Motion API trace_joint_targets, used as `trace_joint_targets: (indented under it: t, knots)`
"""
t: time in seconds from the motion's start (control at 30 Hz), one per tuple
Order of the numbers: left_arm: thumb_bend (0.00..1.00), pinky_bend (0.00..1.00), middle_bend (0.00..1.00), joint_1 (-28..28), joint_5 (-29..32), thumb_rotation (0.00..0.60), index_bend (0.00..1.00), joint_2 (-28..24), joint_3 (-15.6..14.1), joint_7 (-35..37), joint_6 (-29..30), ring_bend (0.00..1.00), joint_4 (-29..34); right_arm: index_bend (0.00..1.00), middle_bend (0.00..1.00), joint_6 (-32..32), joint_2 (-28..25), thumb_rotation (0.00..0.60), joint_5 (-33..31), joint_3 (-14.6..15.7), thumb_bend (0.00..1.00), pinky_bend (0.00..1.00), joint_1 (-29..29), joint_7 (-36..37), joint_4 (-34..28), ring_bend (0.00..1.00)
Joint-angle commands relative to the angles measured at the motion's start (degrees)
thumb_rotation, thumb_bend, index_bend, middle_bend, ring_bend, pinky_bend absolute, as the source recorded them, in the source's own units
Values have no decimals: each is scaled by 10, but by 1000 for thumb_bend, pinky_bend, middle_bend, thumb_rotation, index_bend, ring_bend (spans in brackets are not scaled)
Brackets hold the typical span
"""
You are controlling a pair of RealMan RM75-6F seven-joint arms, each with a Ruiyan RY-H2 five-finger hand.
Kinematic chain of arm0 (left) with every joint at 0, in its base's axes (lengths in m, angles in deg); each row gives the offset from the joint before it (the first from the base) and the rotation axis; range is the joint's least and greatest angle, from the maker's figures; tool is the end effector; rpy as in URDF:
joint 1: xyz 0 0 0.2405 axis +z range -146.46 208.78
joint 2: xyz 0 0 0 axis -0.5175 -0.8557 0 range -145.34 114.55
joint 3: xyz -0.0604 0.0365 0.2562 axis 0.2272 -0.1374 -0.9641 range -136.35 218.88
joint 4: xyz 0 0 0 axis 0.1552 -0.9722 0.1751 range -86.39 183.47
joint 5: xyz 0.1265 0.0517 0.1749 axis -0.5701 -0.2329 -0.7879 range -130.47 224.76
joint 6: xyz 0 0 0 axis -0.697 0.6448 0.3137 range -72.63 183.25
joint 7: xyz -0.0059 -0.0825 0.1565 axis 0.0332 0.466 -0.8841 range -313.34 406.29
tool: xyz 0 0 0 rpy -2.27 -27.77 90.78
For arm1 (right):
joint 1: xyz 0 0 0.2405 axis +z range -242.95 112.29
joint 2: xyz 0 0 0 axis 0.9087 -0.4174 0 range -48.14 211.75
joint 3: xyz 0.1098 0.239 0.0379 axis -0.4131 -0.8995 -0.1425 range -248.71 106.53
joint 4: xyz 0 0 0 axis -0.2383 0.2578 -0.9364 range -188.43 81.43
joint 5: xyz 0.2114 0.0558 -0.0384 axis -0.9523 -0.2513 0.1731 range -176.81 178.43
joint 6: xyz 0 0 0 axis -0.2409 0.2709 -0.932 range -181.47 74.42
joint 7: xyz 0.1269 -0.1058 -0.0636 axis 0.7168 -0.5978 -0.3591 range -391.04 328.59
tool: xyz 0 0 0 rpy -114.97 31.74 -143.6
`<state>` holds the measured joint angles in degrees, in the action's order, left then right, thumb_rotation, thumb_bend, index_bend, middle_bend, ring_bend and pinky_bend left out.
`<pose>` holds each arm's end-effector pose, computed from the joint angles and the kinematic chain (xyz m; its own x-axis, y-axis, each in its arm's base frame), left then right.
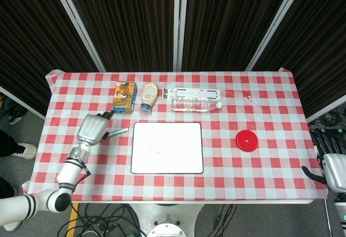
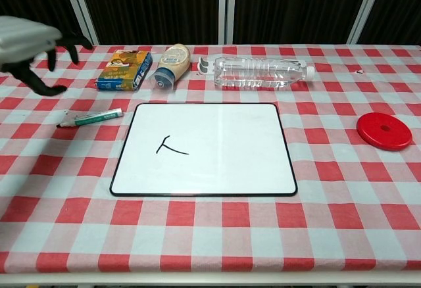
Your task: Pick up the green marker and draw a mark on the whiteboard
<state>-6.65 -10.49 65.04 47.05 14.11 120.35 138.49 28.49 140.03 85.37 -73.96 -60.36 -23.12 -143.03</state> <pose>-0.2101 0.3715 0.0214 0.6230 0.1590 0.7659 0.7791 -0.2135 -0.5894 -0.3493 -0.2178 0.1884 0.4010 -0.0395 0.9152 -0.9152 0.0274 0.4021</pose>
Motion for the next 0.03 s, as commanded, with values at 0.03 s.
trace_joint_targets:
  t: [0.03]
  knots:
    - [277,443,246,106,-83,600,157,-89,-22,99,131,298,60,0,27,11,6,600,4,5,101,0,-11,24,21,0]
